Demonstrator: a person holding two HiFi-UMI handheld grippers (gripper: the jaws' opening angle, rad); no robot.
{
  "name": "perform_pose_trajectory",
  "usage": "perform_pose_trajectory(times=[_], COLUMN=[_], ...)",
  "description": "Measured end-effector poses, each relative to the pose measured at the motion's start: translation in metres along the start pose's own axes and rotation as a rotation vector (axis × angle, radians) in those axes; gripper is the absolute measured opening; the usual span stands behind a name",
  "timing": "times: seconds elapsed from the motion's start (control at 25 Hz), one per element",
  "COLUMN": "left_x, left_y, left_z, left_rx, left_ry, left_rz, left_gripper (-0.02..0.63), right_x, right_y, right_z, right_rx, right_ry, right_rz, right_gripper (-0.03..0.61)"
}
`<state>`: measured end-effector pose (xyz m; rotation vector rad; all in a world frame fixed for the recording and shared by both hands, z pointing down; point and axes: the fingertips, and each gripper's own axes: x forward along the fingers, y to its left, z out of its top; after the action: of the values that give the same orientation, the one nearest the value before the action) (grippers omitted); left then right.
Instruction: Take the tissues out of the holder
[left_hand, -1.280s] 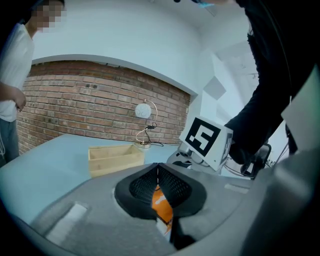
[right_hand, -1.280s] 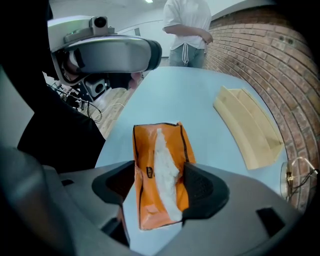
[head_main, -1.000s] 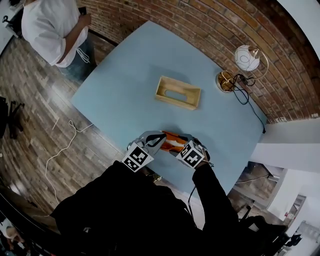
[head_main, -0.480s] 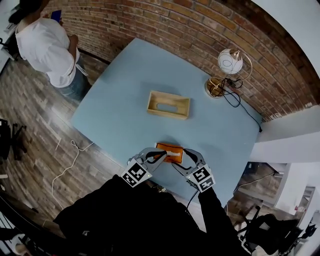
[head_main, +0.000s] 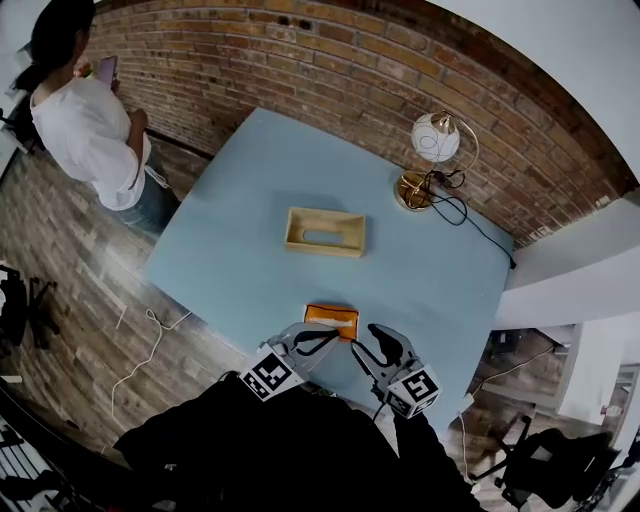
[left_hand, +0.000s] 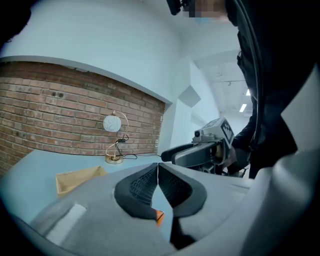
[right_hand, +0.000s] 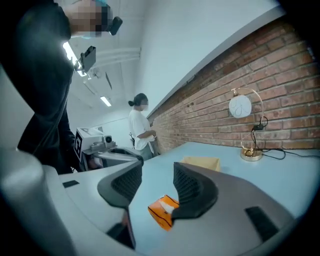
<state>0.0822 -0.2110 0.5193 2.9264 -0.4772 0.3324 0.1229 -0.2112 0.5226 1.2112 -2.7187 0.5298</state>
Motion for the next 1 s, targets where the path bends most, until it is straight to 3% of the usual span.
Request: perform_pose_trajectory(times=[0.16,0.28,0.72,1.0], left_x=[-0.001,0.0,-0.017,-0.027], left_y=[-0.002,-0.003,-0.032,-0.043], left_z=[0.014,0.023,0.085,0.108], left_rx=[0.009,0.02,0.046,0.081], left_ry=[-0.015,-0.026,-0.097,-0.134], left_rz=[0.0,0.0,-0.046,-0.032], left_gripper=[0.011,0.011,0.011,0.011], right_x=[-0.015,-0.024,-0.044,-0.054], right_y=[0.0,0.005,0.046,0.054], right_z=[0.025,0.037,0.089,0.104], right_rx=[-0.002,-0.004,-0.123,-0.168], right_ry=[-0.077,-0.112,-0.156,-0.173], right_rz=[-0.046,-0.043,0.024,0.027], right_gripper=[0.061,0.007,0.006,0.006])
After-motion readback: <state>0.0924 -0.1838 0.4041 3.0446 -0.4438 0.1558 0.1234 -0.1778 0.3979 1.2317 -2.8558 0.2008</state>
